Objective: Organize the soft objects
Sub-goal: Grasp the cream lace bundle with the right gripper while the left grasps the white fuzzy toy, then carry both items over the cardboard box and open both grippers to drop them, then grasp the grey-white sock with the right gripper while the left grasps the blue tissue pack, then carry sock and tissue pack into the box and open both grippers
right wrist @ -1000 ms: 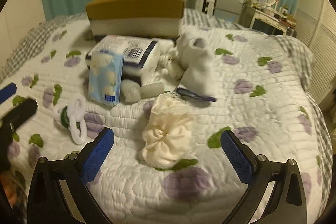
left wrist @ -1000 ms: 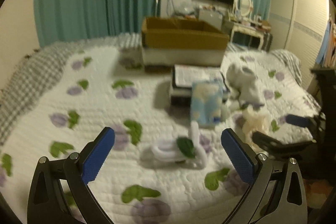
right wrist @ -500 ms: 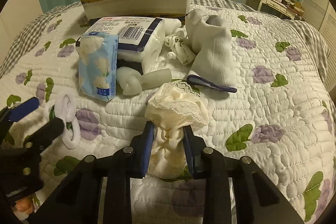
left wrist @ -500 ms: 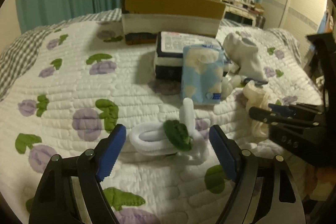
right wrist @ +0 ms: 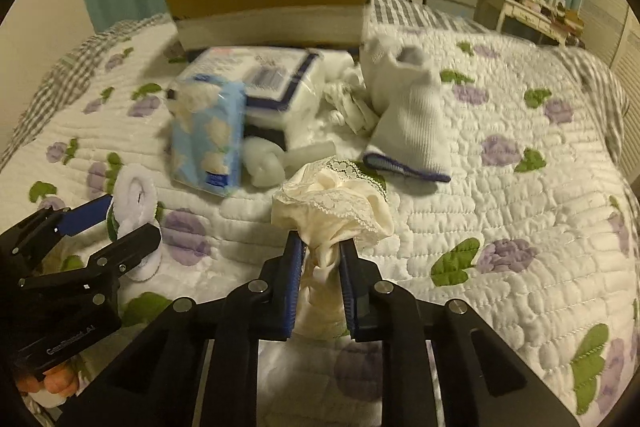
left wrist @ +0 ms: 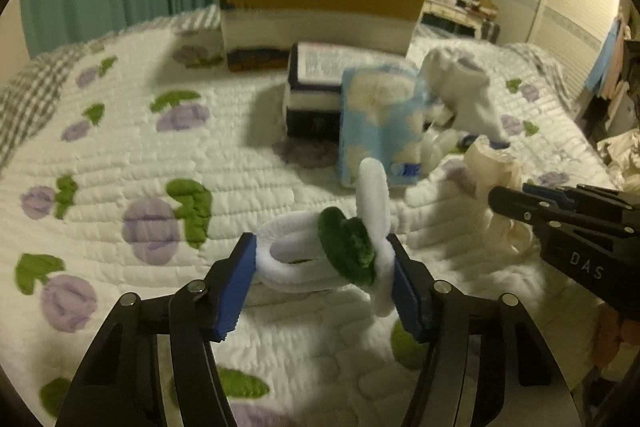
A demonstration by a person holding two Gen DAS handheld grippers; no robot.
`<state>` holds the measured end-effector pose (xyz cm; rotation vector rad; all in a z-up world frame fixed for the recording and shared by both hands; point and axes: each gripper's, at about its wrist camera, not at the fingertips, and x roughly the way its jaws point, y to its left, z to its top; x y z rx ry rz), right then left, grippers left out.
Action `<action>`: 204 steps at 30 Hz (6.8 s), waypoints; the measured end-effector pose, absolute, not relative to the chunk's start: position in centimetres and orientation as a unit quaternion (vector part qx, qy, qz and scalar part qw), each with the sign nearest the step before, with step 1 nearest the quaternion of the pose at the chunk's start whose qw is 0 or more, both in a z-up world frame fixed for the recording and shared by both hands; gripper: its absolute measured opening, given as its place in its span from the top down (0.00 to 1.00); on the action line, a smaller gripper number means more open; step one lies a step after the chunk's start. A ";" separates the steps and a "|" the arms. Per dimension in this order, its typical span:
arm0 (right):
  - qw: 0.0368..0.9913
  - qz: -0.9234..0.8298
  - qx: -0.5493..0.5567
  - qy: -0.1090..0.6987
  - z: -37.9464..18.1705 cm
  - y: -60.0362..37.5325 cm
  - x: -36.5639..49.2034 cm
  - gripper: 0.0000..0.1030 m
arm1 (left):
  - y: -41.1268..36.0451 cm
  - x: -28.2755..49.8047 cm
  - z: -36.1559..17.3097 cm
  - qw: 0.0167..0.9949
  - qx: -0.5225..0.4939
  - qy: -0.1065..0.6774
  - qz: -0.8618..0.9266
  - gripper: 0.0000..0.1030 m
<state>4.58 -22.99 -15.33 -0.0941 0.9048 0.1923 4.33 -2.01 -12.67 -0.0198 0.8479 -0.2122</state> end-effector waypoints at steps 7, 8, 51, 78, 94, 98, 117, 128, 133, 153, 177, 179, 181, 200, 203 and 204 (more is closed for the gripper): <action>0.912 0.109 -0.065 0.390 -10.5 -22.2 2.9 0.83 | -0.9 2.3 -7.5 0.926 -0.026 0.360 -0.111 0.40; 0.916 0.114 -0.065 0.380 -9.2 -22.1 2.9 0.83 | -1.1 2.4 -6.7 0.927 -0.024 0.356 -0.115 0.40; 0.941 0.161 -0.008 0.296 -0.8 -23.3 28.1 0.20 | -1.8 27.1 -1.0 0.945 0.016 0.312 -0.091 0.19; 0.968 0.117 -0.093 0.200 8.8 -24.9 3.9 0.01 | 0.4 5.5 5.8 0.976 -0.007 0.219 -0.017 0.06; 0.932 0.133 -0.112 0.318 -5.3 -25.6 11.4 0.01 | -1.0 6.9 -5.8 0.944 -0.039 0.329 0.001 0.06; 0.920 0.137 -0.110 0.351 -8.4 -26.1 14.2 0.01 | -2.6 8.0 -8.1 0.932 -0.033 0.359 -0.022 0.06; 0.885 0.152 -0.039 0.439 -14.4 -29.1 18.4 0.66 | -6.2 9.9 -11.3 0.914 -0.014 0.395 -0.089 0.50; 0.914 0.132 -0.043 0.381 -11.0 -29.4 15.1 0.73 | -5.4 8.4 -9.6 0.920 -0.007 0.384 -0.080 0.50; 0.924 0.132 -0.053 0.354 -8.2 -28.5 12.6 0.73 | -4.2 7.1 -7.9 0.925 -0.019 0.370 -0.084 0.50; 0.941 0.172 -0.075 0.280 1.8 -23.0 6.0 0.73 | -1.1 3.8 0.8 0.952 -0.030 0.292 -0.090 0.50; 0.944 0.173 -0.082 0.268 3.9 -19.1 15.9 0.73 | 0.6 14.1 3.4 0.960 -0.034 0.262 -0.092 0.51; 0.944 0.169 -0.083 0.270 3.8 -18.9 17.7 0.73 | 0.4 15.6 3.5 0.960 -0.024 0.261 -0.095 0.51; 0.945 0.164 -0.080 0.272 3.6 -18.9 19.9 0.73 | 0.1 17.4 3.4 0.961 -0.006 0.261 -0.096 0.51; 0.928 0.173 -0.038 0.327 -4.1 -20.6 32.5 0.72 | -2.3 28.7 -2.1 0.945 0.065 0.307 -0.088 0.49; 0.933 0.164 -0.032 0.318 -3.3 -20.8 31.8 0.66 | -2.1 28.6 -1.8 0.947 0.055 0.306 -0.084 0.40; 0.934 0.162 -0.029 0.316 -3.0 -20.7 31.6 0.57 | -2.2 28.6 -1.7 0.947 0.053 0.307 -0.080 0.24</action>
